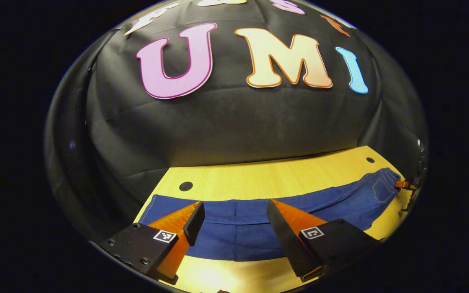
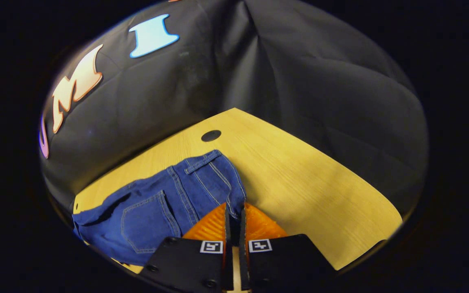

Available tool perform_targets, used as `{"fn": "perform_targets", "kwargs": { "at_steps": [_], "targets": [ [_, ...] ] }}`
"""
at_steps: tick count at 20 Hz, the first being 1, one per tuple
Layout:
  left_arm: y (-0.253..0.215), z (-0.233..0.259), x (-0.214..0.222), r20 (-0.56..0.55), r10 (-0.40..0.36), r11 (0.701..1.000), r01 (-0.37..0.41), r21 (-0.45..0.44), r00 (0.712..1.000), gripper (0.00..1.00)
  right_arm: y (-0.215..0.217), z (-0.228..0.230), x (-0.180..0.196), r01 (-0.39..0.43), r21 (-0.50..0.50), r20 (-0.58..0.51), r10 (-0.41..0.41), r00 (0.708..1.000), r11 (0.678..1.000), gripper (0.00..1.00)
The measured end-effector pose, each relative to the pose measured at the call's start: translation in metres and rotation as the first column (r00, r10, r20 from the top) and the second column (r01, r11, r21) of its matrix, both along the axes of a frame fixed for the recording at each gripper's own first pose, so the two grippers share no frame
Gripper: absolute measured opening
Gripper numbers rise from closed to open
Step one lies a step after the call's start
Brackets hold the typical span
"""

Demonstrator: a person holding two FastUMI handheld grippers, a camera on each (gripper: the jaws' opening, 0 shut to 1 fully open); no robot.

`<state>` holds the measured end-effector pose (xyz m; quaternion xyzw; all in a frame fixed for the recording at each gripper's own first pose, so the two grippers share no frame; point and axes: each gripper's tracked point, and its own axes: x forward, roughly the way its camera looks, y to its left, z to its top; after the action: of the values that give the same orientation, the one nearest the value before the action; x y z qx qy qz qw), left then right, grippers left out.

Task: Grasp the waist and the cuffs of the jeans and fold them to make the two legs overlap; first hold the waist and fold one-third of the jeans toward the cuffs, then hold the cuffs and fold the remaining one-third in the same direction to finish folding.

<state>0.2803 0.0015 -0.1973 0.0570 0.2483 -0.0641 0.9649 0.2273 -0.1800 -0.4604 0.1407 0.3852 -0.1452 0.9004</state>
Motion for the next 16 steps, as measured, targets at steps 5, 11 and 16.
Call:
{"fn": "perform_targets", "kwargs": {
  "at_steps": [5, 11, 16],
  "targets": [
    [0.026, 0.007, 0.001, 0.021, -0.001, 0.998, 0.002, -0.063, 1.000, 0.95, 0.044, 0.083, 0.016, -0.025, 0.012, 0.142, 0.023, 0.990, 1.000, 0.08],
    [0.075, 0.018, 0.000, 0.037, 0.001, 0.993, 0.004, -0.116, 0.999, 0.95, 0.161, 0.166, 0.023, -0.172, -0.036, 0.277, 0.175, 0.945, 0.984, 0.08],
    [0.127, 0.022, -0.009, 0.036, 0.003, 0.990, 0.002, -0.139, 0.999, 0.95, 0.267, 0.175, 0.009, -0.267, -0.020, 0.319, 0.260, 0.911, 0.963, 0.08]
  ]
}}
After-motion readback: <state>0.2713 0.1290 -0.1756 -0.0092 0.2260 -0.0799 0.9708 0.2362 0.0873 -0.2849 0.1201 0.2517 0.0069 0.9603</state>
